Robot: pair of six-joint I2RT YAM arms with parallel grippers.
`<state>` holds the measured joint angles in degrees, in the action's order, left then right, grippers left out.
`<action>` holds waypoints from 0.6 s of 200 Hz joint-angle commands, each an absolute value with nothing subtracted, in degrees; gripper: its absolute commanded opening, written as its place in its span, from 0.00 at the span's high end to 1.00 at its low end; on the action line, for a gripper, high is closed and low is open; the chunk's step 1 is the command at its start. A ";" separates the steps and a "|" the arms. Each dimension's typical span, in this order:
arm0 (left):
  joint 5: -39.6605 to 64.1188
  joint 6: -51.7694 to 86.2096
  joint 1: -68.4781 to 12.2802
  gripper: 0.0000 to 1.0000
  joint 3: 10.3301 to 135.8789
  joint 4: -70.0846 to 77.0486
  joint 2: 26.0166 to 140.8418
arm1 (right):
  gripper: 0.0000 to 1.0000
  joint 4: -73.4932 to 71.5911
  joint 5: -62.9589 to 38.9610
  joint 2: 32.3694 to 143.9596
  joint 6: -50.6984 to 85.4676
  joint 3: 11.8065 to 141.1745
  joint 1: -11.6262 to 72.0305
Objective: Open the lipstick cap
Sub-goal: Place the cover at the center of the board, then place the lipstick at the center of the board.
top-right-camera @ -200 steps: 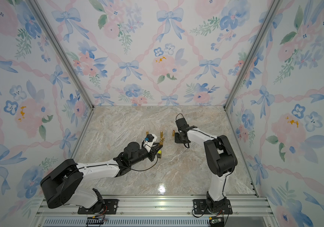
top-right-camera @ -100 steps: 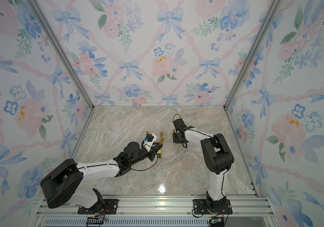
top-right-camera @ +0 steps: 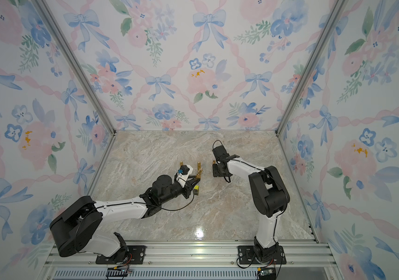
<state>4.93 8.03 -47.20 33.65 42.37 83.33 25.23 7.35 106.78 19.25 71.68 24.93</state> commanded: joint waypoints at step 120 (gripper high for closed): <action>7.56 6.91 -46.63 1.00 36.80 43.93 87.82 | 0.35 38.10 -25.42 73.55 26.85 66.32 25.52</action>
<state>6.85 7.73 -47.20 34.87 42.41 86.78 37.12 -13.50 75.55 23.20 68.01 24.93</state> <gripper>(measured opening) 0.189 0.653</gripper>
